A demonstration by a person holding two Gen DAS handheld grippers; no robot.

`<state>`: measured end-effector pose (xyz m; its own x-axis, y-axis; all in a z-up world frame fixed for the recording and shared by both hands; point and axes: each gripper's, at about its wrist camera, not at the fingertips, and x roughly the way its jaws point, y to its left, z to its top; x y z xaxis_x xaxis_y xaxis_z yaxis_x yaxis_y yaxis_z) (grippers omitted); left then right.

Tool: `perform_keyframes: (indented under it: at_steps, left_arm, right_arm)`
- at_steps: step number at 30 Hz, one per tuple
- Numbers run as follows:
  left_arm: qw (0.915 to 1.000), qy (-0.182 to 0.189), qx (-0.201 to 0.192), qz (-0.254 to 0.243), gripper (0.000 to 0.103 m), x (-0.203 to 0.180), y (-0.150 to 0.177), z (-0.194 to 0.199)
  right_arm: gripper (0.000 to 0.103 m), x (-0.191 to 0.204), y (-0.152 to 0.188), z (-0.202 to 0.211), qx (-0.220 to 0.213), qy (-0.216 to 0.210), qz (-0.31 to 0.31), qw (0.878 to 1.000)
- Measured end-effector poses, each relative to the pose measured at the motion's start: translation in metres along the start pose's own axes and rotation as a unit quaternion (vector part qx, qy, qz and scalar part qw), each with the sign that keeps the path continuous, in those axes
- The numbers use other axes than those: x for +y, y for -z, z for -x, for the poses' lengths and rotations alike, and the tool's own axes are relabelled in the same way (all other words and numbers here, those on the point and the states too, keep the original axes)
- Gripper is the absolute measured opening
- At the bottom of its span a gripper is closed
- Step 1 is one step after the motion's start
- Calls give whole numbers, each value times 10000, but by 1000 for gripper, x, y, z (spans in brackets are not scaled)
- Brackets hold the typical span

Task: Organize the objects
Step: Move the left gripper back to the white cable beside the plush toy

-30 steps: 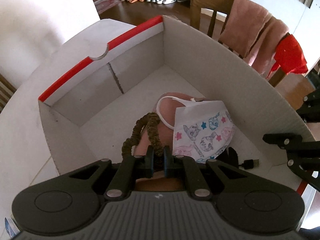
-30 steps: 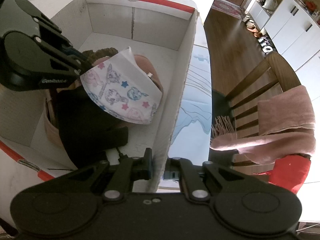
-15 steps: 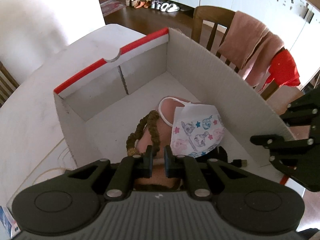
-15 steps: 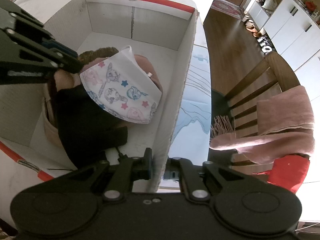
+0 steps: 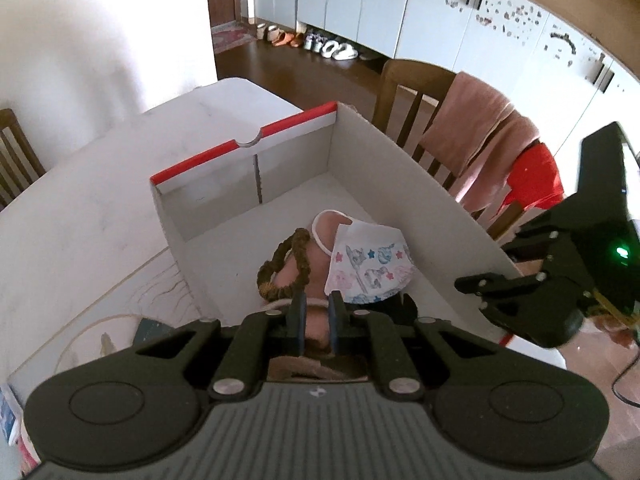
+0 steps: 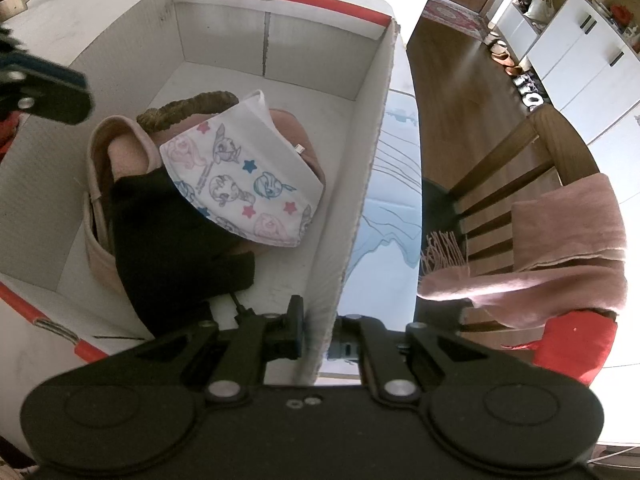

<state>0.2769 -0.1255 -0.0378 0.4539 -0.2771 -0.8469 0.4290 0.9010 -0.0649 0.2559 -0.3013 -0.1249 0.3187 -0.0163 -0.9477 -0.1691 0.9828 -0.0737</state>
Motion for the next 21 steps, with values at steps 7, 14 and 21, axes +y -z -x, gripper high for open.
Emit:
perform_keyframes:
  at_steps: [7,14,21]
  left_arm:
    - [9991,47,-245,349,10,10,24,34]
    - [9952,-352,-561,715,10,27,57,65]
    - [9880,-525,-606,1324,30,59,94,86]
  right_arm:
    - [8,-1,1,1,2,5,16,10000]
    - [8,-1,1,4,25,3,35,10000]
    - [8,-2,1,3,28,9,33,10000]
